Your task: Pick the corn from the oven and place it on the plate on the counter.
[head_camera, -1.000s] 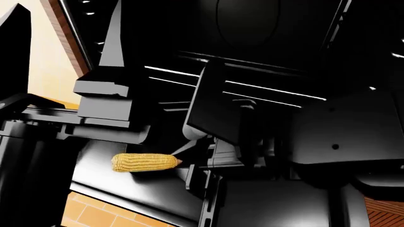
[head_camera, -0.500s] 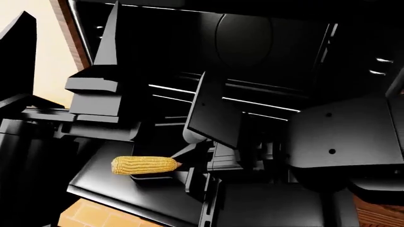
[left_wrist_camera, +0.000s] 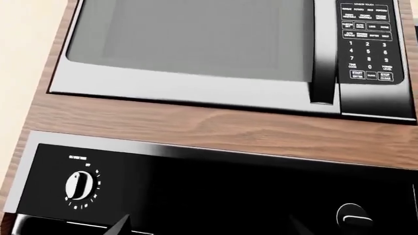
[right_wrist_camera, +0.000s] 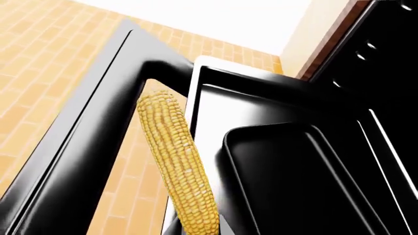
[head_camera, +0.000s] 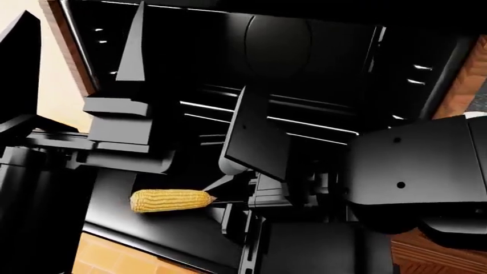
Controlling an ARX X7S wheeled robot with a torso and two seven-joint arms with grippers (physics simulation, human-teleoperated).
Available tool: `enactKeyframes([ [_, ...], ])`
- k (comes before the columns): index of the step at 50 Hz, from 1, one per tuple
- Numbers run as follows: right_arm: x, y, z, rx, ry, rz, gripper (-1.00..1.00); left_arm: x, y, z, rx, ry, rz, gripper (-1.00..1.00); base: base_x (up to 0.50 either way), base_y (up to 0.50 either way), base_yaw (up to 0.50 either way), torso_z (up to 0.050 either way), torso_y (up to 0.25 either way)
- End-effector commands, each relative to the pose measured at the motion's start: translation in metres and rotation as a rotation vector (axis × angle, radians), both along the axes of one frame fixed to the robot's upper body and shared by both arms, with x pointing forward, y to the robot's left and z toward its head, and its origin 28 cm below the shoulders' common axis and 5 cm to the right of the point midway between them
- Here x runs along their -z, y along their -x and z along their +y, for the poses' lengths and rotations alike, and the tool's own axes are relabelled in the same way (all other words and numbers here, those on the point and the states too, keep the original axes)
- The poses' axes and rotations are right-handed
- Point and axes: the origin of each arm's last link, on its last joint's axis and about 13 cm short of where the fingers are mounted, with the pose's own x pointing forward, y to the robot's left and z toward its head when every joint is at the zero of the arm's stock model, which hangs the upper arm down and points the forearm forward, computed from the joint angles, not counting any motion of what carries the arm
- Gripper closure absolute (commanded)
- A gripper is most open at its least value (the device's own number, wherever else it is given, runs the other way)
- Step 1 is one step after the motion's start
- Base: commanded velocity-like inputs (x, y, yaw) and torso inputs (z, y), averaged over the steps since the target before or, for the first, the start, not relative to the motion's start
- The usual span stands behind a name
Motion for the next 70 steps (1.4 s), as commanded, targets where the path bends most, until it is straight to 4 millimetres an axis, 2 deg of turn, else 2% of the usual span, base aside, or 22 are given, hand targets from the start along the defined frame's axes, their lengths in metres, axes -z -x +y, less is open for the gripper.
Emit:
enactKeyframes([
  [1, -0.0042, -0.0008, 0.0006, -0.006, -0.008, -0.022, 1.0, -0.0002, 0.0001, -0.0007, -0.007, -0.011, -0.009, -1.0, -0.05, -0.54, 0.0, 0.0, 0.0],
  [70, -0.0069, 0.0002, 0.003, -0.017, -0.006, -0.047, 1.0, -0.0025, 0.0003, 0.0035, -0.025, 0.007, -0.026, -1.0, -0.04, -0.54, 0.0, 0.0, 0.0],
])
